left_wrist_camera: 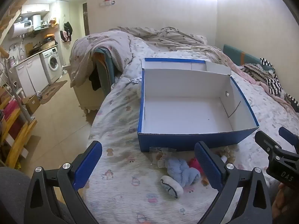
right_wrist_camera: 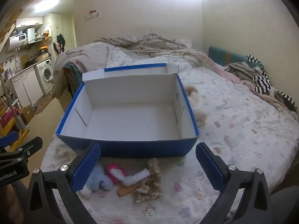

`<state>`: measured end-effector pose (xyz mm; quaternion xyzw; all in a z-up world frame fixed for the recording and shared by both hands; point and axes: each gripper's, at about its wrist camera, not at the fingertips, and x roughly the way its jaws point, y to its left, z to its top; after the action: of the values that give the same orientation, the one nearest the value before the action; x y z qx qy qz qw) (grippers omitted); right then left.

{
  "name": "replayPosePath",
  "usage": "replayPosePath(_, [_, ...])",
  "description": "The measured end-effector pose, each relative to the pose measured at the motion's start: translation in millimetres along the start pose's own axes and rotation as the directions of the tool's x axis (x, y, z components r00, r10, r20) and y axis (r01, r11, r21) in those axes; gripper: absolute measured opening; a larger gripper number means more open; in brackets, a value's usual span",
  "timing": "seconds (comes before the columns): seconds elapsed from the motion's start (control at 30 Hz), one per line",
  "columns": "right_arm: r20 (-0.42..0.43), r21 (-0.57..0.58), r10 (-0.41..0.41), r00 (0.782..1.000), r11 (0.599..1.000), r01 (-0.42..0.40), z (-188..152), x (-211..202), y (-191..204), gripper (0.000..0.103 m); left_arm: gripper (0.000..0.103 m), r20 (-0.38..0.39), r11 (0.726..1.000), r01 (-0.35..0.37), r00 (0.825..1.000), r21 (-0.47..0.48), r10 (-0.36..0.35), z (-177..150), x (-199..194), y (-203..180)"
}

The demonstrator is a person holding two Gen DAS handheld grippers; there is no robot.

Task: Organize soft objects

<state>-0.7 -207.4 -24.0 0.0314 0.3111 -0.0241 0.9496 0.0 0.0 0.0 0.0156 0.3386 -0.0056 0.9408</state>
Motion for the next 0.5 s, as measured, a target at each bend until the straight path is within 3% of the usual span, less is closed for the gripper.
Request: replayPosePath(0.5, [0.008, -0.002, 0.001, 1.000, 1.000, -0.001, -0.8, -0.1, 1.3, 0.103, 0.099, 0.004, 1.000, 0.003, 1.000, -0.005, -0.003, -0.1, -0.5, 0.4])
